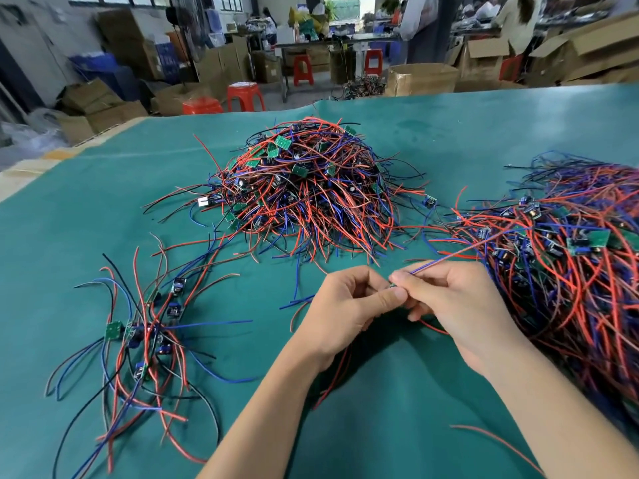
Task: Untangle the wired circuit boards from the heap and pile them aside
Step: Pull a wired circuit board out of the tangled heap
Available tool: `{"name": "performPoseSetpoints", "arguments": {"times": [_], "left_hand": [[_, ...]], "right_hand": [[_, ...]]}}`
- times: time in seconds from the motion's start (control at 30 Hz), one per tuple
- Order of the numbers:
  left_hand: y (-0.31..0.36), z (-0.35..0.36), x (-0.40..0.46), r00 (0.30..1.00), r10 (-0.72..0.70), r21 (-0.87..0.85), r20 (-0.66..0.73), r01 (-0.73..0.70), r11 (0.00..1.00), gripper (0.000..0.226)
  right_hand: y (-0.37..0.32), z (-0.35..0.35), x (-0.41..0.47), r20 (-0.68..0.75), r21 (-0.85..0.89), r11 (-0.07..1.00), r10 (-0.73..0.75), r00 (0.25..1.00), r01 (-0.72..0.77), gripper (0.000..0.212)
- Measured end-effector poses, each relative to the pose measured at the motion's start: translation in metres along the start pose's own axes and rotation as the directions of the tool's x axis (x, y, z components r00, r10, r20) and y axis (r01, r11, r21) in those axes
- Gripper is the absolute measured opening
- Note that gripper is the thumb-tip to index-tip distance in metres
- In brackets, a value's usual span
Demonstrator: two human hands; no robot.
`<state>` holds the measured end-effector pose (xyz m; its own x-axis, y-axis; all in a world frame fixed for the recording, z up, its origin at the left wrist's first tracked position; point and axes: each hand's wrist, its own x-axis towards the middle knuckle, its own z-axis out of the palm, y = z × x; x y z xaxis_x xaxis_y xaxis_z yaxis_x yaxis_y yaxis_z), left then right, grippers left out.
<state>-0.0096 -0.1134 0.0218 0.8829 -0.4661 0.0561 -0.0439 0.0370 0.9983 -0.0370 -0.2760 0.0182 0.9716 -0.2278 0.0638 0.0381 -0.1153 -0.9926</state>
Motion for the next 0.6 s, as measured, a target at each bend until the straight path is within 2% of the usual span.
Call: {"name": "performPoseSetpoints", "arguments": {"times": [0.1,0.3,0.47,0.6], "left_hand": [[0.001,0.001,0.001,1.0,-0.018,-0.011,0.015,0.018,1.0,0.023],[0.003,0.0,-0.001,0.998,-0.014,0.013,0.062,0.013,1.0,0.027],[0.001,0.002,-0.001,0.996,-0.021,0.074,0.087,0.015,0.997,0.022],[-0.006,-0.001,0.003,0.999,-0.013,0.124,-0.031,0.016,0.992,0.021]], "right_hand": [[-0.001,-0.01,0.004,-0.152,-0.142,0.984,-0.129,0.98,0.108,0.018],[-0.007,-0.03,0.008,-0.431,-0.195,0.965,-0.247,0.868,0.178,0.012],[-0.006,-0.041,0.01,-0.617,-0.15,0.958,-0.283,0.735,0.243,0.02],[-0.014,-0.047,0.012,-0.761,-0.096,0.893,-0.35,0.546,0.439,0.015]]}}
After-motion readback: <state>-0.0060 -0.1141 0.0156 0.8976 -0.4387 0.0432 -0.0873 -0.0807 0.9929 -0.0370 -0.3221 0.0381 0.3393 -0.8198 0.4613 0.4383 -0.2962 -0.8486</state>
